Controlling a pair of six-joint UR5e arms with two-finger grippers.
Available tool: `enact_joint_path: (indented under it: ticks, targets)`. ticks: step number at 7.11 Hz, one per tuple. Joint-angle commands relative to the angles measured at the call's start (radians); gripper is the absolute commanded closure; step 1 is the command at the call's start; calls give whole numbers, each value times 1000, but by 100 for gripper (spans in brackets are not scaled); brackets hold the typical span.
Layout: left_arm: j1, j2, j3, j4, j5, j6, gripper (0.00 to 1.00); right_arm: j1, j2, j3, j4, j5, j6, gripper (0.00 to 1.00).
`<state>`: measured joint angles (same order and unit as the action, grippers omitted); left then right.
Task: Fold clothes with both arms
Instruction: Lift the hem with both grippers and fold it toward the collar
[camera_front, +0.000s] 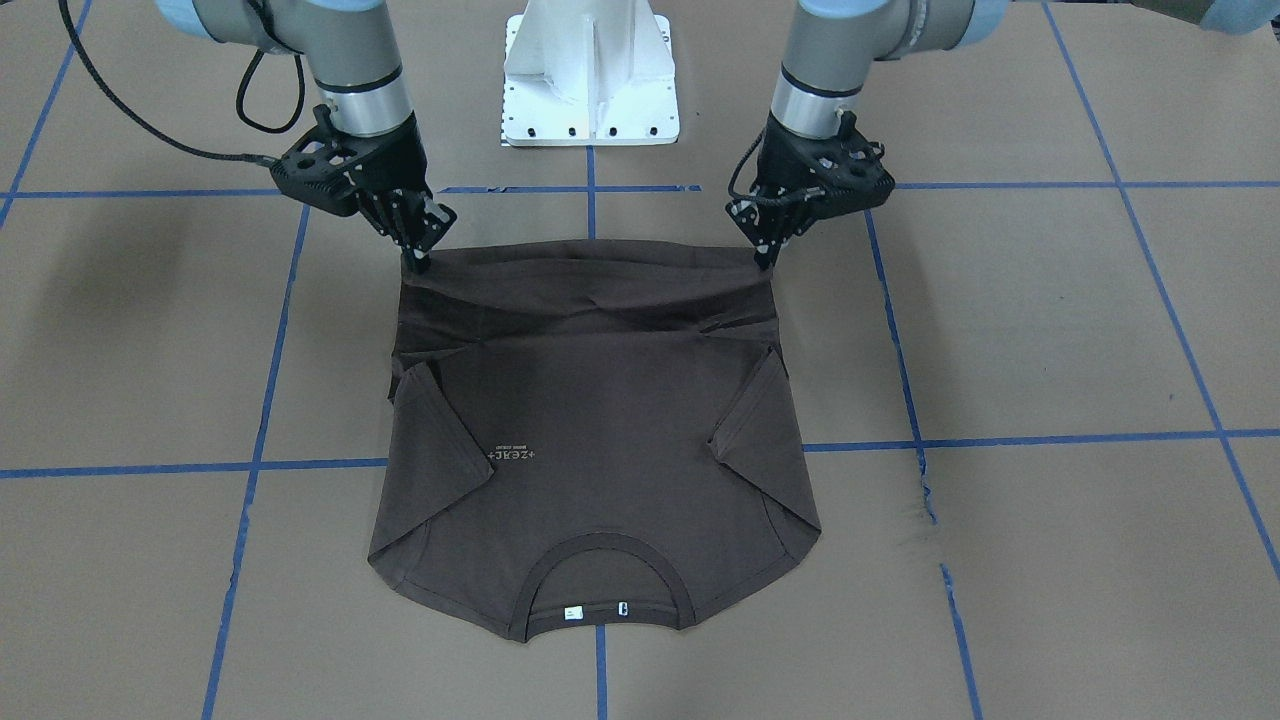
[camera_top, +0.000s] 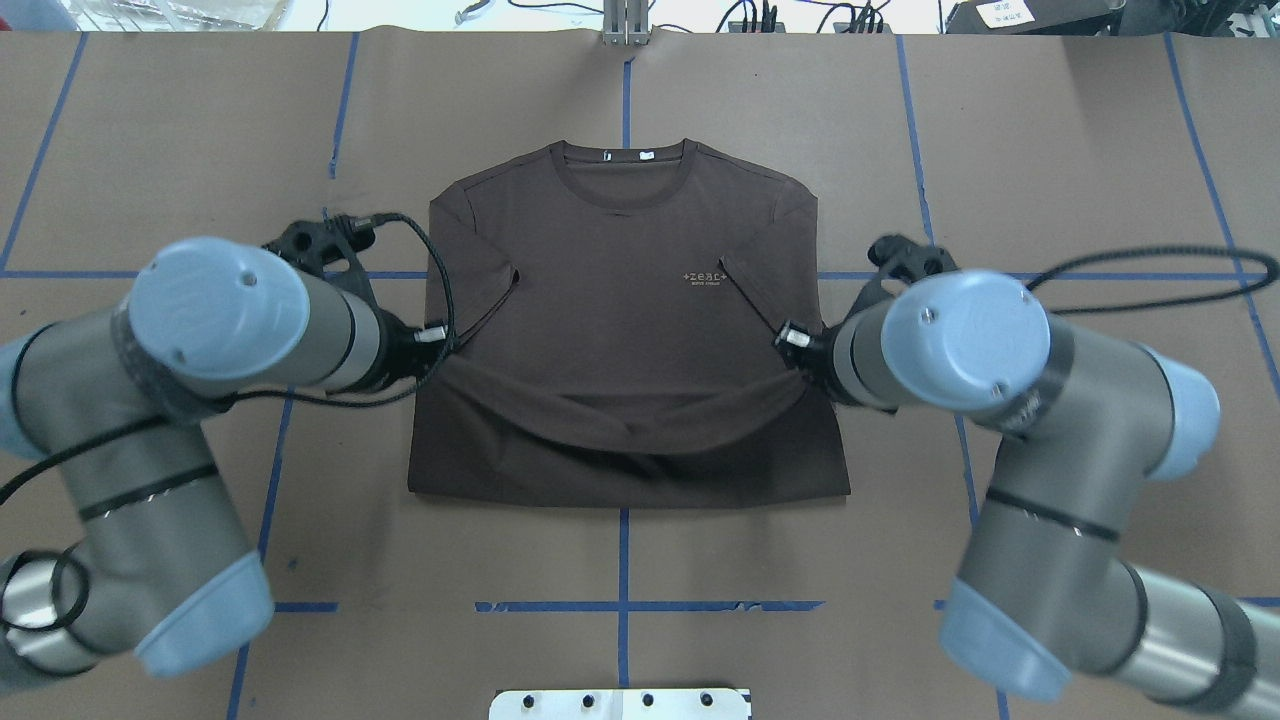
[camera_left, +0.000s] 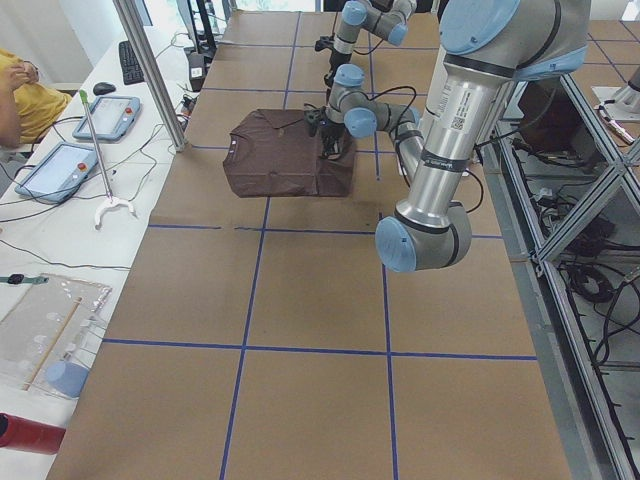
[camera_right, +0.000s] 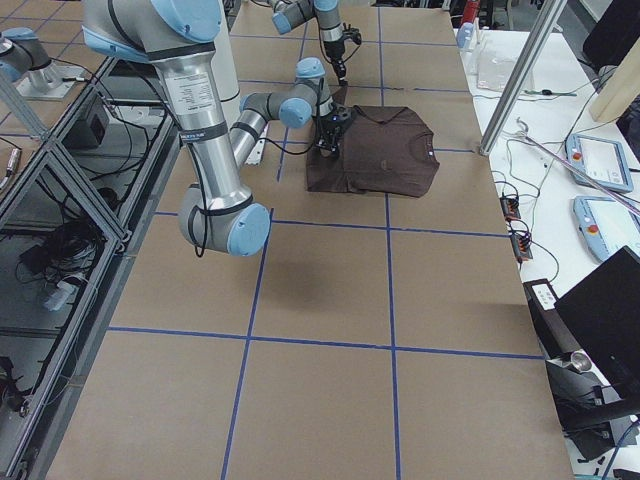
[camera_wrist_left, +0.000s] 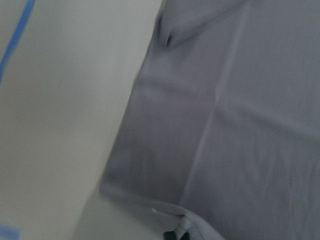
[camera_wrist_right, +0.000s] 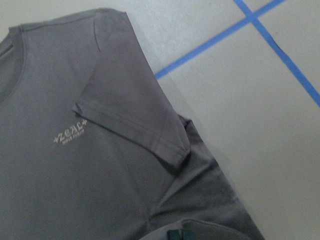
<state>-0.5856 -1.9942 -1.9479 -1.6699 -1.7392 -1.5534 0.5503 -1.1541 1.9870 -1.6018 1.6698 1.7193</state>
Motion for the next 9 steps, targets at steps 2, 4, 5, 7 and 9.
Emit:
enact_joint_path:
  ticks: [2, 4, 5, 7, 9]
  targets:
    - [-175, -154, 371, -206, -3, 55, 100, 170, 185, -378, 67, 13, -203, 100]
    - [-209, -201, 579, -405, -25, 105, 100, 212, 278, -601, 234, 11, -250, 100]
    - [-210, -218, 618, -425, -22, 107, 100, 230, 307, -658, 238, 11, -270, 100]
    - [-209, -222, 653, -467, -23, 102, 100, 231, 338, -712, 243, 7, -282, 100]
    - [-209, -224, 705, -550, -23, 101, 94, 227, 341, -718, 243, 2, -282, 100]
